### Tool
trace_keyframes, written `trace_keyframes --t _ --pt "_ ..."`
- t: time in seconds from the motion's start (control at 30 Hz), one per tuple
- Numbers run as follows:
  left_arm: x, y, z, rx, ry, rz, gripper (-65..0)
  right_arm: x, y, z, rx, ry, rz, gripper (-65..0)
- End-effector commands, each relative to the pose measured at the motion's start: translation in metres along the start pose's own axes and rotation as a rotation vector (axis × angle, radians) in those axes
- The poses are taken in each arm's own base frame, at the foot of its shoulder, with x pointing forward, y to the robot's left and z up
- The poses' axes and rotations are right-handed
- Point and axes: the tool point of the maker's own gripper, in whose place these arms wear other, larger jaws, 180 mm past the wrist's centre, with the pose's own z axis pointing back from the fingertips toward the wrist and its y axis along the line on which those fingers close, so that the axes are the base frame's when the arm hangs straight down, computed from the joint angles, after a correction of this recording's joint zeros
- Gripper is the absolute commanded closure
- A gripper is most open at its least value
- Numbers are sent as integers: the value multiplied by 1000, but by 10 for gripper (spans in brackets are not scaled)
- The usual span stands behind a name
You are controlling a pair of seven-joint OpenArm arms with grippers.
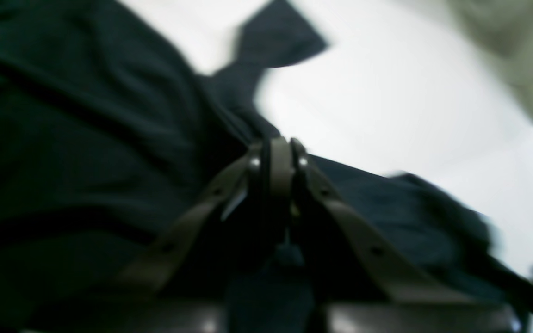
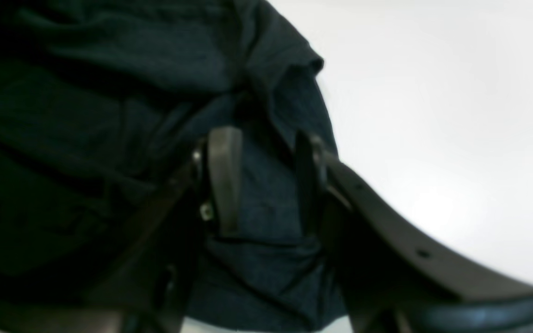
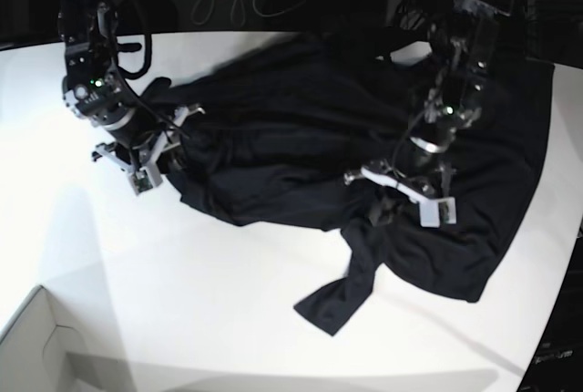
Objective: Layout the t-shirt on the table in an organized manner, then fold the t-shirt properly
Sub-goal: 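Release the fold and regrasp the hem fabric with the left gripper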
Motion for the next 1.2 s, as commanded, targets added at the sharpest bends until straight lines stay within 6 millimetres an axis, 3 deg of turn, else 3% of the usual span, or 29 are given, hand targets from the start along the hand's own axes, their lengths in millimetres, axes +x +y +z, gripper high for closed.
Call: trace_keyframes --t 0.0,0.2,0.43,0.5,0.57,0.7,0.87,1.0,1.07,1.17 --pt "7 -3 6 -12 -28 -6 0 15 -5 3 -6 -50 11 -202" --pt "-24 -33 36 -102 48 -52 0 15 -5 3 -6 -49 12 -202" --pt "-69 -78 73 -287 176 -445 -12 16 -4 3 -5 -52 10 -202" --pt "-77 -84 78 -312 213 -530 -57 16 -4 3 -5 -52 10 -202" --pt "-83 -85 82 -314 254 -589 -152 16 -4 3 -5 -52 10 -202" --pt "-76 -84 84 -291 246 -669 -319 16 -4 3 -5 -52 10 -202" --pt "-17 -80 55 -196 53 -644 -378 16 -4 3 -5 -52 10 -202" --pt "38 -65 6 -72 -64 -455 -386 15 -3 2 -2 -51 8 -202" --pt "45 -57 -28 -34 -51 -377 -386 15 -2 2 -1 -50 9 -202" --pt "41 -45 -77 26 14 -289 -384 14 -2 2 -1 -47 9 -202"
